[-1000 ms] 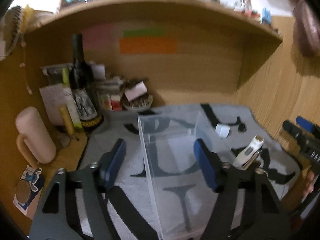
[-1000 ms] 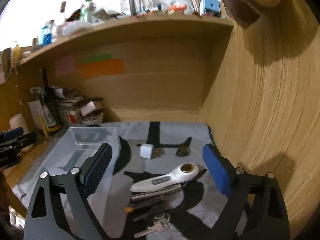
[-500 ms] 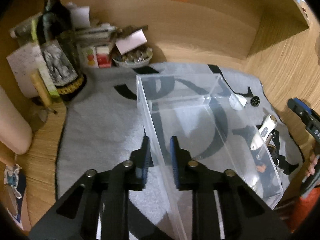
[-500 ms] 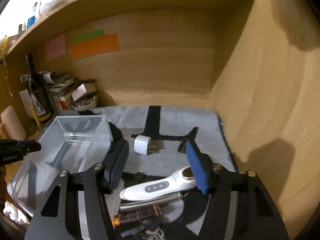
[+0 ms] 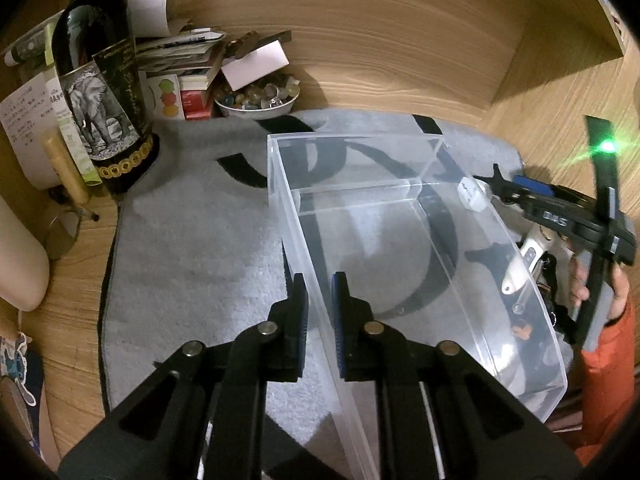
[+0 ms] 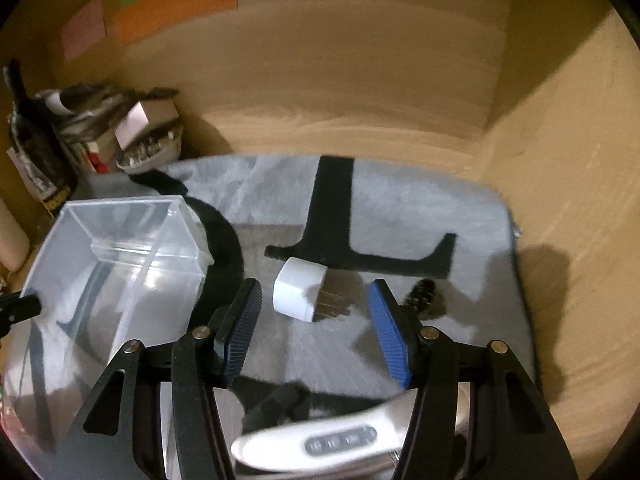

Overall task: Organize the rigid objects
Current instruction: 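Grasp the clear box rim with the left tool while the right tool grasps the white plug, then carry the white plug into the clear box and open the right tool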

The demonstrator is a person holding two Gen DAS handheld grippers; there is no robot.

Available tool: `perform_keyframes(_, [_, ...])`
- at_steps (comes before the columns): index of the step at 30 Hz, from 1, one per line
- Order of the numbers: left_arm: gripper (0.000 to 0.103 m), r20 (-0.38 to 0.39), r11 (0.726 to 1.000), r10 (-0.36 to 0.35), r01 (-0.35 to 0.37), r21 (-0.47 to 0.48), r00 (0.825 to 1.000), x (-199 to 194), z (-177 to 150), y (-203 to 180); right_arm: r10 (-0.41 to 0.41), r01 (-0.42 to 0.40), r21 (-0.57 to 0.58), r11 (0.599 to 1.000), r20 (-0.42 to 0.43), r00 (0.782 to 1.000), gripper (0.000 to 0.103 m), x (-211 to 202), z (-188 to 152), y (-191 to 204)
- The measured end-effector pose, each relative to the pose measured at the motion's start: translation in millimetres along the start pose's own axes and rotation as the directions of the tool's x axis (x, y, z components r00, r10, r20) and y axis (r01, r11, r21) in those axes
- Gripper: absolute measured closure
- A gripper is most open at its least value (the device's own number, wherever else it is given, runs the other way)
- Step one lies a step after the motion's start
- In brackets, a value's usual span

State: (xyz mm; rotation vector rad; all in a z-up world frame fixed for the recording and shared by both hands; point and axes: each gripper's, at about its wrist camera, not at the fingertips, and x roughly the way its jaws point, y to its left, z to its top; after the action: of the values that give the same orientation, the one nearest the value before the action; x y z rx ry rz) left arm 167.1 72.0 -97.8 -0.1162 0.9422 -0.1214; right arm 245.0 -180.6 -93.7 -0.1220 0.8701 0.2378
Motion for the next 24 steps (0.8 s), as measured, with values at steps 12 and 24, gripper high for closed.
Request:
perform_keyframes(12, [0.091,0.007,1.000,-0.002,0.002,0.008,1.000,0.2,-0.7,-0.1,0.029,-0.025,0.034,0.999,-0.128,0.991,0.068,36.5,7.3,-2.3])
perform_keyframes(24, [0.091,0.011,1.000,0.018,-0.018,0.010,1.000,0.1,-1.4,-2.3,0.043,-0.043,0.008,0.999,-0.008,0.999,0.075,-10.0,8.9,3.5])
